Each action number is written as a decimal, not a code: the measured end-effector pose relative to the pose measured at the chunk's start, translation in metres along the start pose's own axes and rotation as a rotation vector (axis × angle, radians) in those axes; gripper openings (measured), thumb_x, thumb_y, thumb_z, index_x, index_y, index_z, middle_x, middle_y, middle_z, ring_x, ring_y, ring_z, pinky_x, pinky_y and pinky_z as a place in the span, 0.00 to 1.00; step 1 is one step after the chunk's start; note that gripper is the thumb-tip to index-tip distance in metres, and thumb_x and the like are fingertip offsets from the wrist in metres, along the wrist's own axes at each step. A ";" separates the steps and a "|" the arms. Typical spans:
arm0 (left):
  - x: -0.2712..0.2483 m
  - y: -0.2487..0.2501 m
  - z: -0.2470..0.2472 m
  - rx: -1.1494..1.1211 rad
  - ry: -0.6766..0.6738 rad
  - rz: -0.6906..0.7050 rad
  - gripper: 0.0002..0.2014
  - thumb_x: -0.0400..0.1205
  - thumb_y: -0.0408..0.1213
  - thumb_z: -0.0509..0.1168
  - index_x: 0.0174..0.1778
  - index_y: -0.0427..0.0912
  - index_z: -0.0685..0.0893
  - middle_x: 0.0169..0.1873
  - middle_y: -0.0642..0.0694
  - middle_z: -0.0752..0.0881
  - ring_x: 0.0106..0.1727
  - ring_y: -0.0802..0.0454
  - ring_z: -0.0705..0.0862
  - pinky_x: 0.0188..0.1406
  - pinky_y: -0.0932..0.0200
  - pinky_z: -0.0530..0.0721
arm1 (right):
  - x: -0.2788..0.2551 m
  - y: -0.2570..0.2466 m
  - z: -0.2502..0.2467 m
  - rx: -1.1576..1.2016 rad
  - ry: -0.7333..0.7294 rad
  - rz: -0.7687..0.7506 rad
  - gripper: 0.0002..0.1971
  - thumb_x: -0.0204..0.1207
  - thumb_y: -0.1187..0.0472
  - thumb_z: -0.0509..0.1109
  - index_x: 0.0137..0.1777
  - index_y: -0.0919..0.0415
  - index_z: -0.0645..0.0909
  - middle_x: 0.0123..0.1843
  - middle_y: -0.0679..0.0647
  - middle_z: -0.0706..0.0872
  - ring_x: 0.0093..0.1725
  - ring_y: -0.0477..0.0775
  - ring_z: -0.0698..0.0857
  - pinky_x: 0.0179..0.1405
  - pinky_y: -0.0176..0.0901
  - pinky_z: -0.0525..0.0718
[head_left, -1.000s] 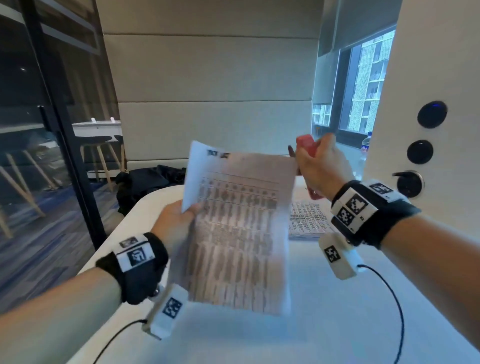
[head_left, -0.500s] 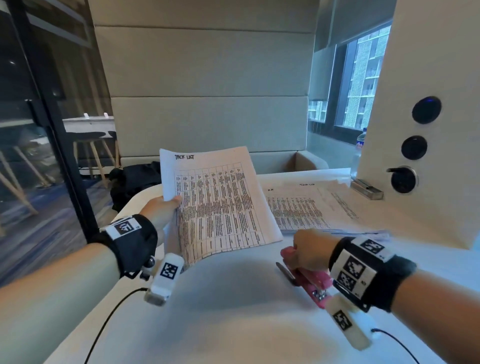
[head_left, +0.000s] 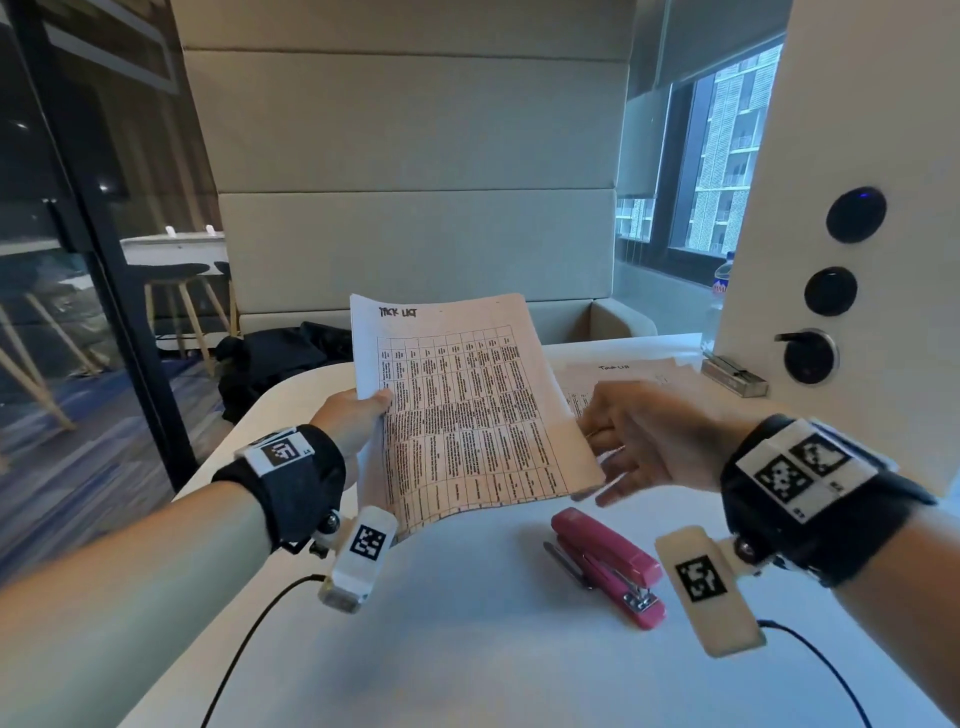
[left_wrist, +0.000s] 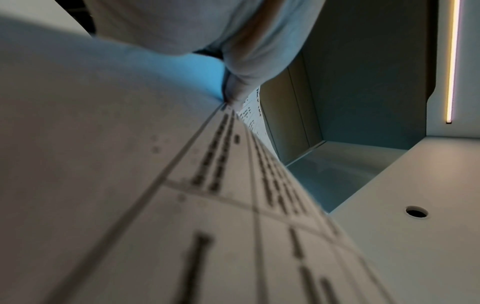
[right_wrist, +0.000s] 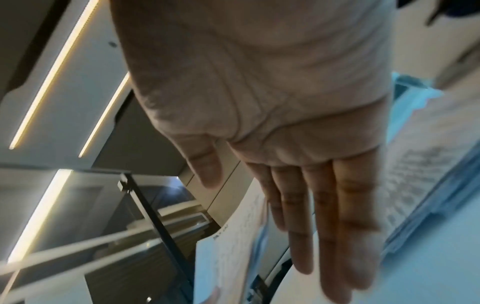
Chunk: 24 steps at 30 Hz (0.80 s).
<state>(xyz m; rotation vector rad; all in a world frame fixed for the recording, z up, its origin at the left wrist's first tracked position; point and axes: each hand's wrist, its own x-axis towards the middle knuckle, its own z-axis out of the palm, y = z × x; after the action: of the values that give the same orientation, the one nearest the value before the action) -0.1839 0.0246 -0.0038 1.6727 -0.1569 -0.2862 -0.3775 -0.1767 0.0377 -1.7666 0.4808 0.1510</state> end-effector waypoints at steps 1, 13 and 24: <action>0.000 0.001 0.002 0.003 -0.002 -0.003 0.17 0.87 0.39 0.60 0.67 0.32 0.79 0.62 0.38 0.85 0.64 0.39 0.82 0.73 0.44 0.73 | -0.004 0.000 0.000 0.064 -0.040 0.018 0.24 0.83 0.49 0.56 0.63 0.71 0.79 0.56 0.70 0.88 0.45 0.67 0.88 0.47 0.54 0.85; -0.024 0.001 0.015 0.057 -0.229 -0.087 0.17 0.86 0.51 0.59 0.57 0.40 0.76 0.43 0.34 0.87 0.32 0.37 0.87 0.28 0.50 0.87 | 0.039 0.019 -0.026 0.383 0.342 -0.016 0.08 0.87 0.67 0.55 0.49 0.68 0.73 0.34 0.57 0.76 0.13 0.41 0.67 0.11 0.27 0.66; -0.041 -0.012 0.001 0.246 -0.311 -0.059 0.18 0.87 0.50 0.57 0.58 0.37 0.78 0.41 0.33 0.87 0.32 0.39 0.86 0.30 0.50 0.86 | 0.098 0.042 -0.061 0.400 0.466 0.112 0.09 0.87 0.70 0.52 0.47 0.66 0.70 0.34 0.60 0.77 0.09 0.43 0.69 0.08 0.27 0.67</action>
<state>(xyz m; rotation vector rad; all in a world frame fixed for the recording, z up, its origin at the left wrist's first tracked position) -0.2246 0.0363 -0.0116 1.8697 -0.3888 -0.5914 -0.3147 -0.2656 -0.0188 -1.3743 0.8811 -0.2712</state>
